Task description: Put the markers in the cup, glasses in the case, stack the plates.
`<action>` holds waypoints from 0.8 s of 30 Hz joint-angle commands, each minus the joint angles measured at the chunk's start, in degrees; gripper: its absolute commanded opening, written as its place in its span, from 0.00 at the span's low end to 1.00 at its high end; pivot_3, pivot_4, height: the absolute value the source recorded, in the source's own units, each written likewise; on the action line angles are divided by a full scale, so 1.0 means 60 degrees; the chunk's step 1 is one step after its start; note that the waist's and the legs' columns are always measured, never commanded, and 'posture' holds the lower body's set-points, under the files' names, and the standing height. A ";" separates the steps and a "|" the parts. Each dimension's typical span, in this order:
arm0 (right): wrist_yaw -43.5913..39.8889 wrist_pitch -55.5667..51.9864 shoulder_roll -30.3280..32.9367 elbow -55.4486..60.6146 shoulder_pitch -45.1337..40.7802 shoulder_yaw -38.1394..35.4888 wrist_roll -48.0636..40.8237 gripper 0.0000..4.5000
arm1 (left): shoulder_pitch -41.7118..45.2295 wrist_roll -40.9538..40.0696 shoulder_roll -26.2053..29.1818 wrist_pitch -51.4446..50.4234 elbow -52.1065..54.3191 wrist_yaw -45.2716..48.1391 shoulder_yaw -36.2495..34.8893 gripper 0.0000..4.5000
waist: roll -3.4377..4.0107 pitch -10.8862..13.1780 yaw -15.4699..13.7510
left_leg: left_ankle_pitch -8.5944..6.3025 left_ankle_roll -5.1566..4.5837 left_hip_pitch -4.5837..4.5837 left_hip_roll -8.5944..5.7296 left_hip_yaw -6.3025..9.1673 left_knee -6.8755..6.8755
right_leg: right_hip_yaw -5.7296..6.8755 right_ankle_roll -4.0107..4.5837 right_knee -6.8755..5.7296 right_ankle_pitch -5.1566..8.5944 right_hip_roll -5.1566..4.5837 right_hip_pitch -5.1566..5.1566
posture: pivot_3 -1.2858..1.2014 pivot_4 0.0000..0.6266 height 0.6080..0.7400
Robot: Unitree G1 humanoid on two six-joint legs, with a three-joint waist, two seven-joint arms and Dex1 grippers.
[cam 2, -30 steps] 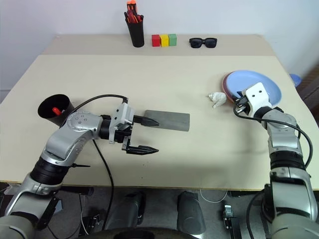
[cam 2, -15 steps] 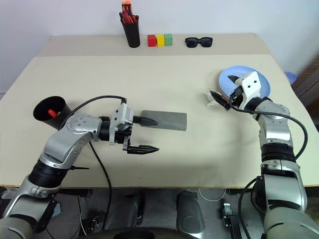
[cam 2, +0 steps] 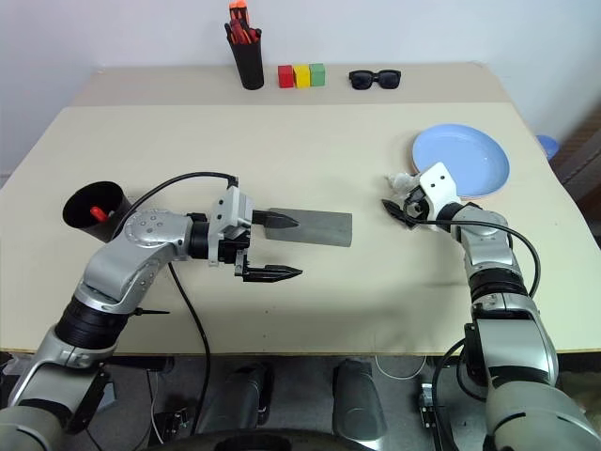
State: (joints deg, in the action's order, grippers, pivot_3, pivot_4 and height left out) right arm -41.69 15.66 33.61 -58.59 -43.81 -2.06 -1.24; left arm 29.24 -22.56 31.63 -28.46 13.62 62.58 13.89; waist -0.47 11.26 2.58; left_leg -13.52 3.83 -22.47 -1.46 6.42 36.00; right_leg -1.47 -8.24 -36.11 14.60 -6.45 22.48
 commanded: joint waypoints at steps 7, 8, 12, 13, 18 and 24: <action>0.0472 0.0898 -0.0001 -0.0172 -0.0572 -0.0203 0.0072 0.01 | -0.0140 -0.0122 0.0160 -0.0010 0.0427 -0.0214 -0.0203 1.00 | 0.0000 0.0000 0.0004 | 0.0000 0.0000 0.0001 0.0000 0.0001 -0.0001 | 0.0000 0.0000 -0.0001 0.0000 0.0000 0.0000 | 0.52 0.24 1.00; 0.0665 0.0988 0.0067 -0.0083 -0.0654 -0.0353 -0.0015 0.01 | -0.0129 -0.0120 0.0128 -0.0019 0.0422 -0.0250 -0.0182 1.00 | 0.0000 0.0000 0.0002 | 0.0000 0.0000 0.0001 0.0000 0.0001 -0.0001 | 0.0000 0.0000 -0.0001 0.0000 0.0000 -0.0001 | 0.52 0.24 1.00; 0.1206 0.1135 0.0347 -0.0168 -0.1095 -0.0823 -0.0241 0.01 | -0.0105 -0.0118 0.0071 0.0031 0.0348 -0.0292 -0.0141 1.00 | 0.0004 0.0002 0.0004 | 0.0000 0.0000 0.0001 0.0000 0.0001 0.0000 | -0.0001 0.0000 -0.0001 0.0000 0.0000 0.0000 | 0.52 0.24 1.00; 0.1405 0.1201 0.0414 -0.0272 -0.1197 -0.0903 -0.0214 0.01 | -0.0107 -0.0110 0.0064 0.0051 0.0331 -0.0291 -0.0132 1.00 | 0.0004 0.0003 0.0001 | 0.0000 0.0000 0.0000 0.0000 0.0000 0.0000 | -0.0002 0.0000 -0.0001 0.0000 0.0000 0.0001 | 0.52 0.24 1.00; 0.2603 0.1402 0.0885 -0.1022 -0.1630 -0.1036 0.0158 0.01 | -0.0092 -0.0068 -0.0009 0.0090 0.0263 -0.0327 -0.0102 1.00 | 0.0004 0.0003 -0.0011 | 0.0000 0.0000 0.0000 0.0000 0.0001 -0.0005 | -0.0001 0.0001 0.0001 0.0000 0.0000 0.0001 | 0.52 0.24 1.00; 0.2945 0.1173 0.1238 -0.1708 -0.1742 -0.0978 0.0393 0.31 | -0.0075 -0.0039 -0.0060 0.0109 0.0202 -0.0383 -0.0123 1.00 | 0.0003 0.0003 0.0023 | 0.0000 0.0000 -0.0001 -0.0002 -0.0001 -0.0004 | -0.0003 0.0002 0.0004 0.0001 -0.0001 0.0000 | 0.52 0.24 1.00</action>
State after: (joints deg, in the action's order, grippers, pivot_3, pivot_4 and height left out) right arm -24.31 22.51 39.77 -69.07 -52.70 -7.12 1.47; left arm 28.61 -22.66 31.40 -28.42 14.00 60.60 13.88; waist -0.45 11.28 2.71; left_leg -13.52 3.82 -22.47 -1.47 6.41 35.97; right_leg -1.49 -8.23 -36.09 14.60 -6.45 22.48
